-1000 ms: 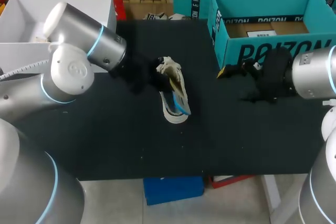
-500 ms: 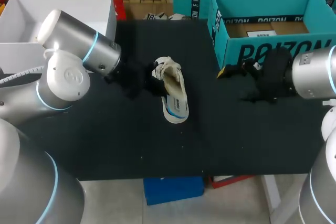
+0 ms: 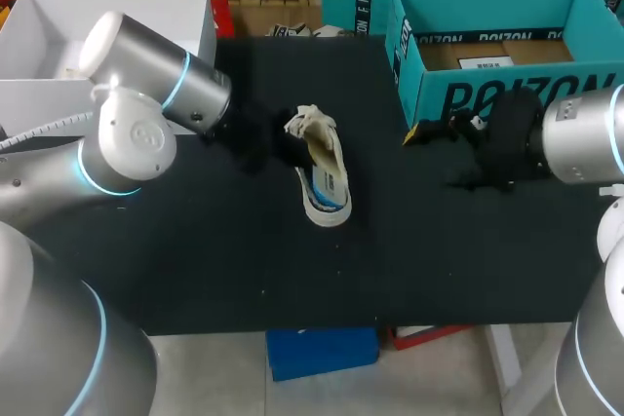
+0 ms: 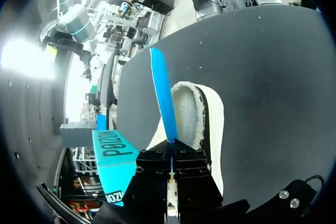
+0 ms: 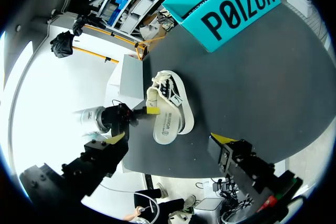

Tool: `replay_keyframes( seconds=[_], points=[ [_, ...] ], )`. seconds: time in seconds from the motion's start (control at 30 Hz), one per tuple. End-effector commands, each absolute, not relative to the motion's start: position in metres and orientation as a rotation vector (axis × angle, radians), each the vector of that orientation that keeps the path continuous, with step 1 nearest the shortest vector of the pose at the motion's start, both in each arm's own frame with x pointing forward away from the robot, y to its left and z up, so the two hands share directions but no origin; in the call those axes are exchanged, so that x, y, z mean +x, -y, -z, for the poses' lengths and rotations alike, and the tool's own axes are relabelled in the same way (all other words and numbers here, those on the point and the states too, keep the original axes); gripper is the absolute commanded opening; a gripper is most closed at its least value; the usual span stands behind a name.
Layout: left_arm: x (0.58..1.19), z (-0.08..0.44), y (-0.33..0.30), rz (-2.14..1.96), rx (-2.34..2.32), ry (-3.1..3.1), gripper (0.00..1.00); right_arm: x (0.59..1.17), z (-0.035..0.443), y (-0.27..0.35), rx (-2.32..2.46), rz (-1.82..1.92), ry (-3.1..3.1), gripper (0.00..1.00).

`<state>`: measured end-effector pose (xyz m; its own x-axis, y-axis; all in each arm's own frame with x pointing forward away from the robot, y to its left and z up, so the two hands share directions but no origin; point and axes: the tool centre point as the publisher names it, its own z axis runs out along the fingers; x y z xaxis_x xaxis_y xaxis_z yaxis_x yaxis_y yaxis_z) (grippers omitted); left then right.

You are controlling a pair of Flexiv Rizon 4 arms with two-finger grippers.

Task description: Take the shoe out of the shoebox, open the shoe tongue, remove and reinsert the insole, then place the shoe into the shoebox

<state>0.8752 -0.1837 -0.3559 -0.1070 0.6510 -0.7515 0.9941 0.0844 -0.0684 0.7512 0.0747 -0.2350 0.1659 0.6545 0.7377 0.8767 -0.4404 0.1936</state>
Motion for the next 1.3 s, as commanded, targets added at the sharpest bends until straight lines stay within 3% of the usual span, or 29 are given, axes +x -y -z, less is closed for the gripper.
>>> replay_keyframes(
  seconds=[0.03, 1.3],
  points=[
    [0.882, 0.360, 0.181, 0.785, 1.630, -1.844, 0.00, 0.752, 0.235, -0.077, -2.174, 1.142, 1.474, 1.00],
    [0.908, 0.373, 0.170, 0.686, 1.668, -1.925, 0.00, 0.752, 0.235, -0.077, -2.174, 1.142, 1.474, 1.00]
  ],
)
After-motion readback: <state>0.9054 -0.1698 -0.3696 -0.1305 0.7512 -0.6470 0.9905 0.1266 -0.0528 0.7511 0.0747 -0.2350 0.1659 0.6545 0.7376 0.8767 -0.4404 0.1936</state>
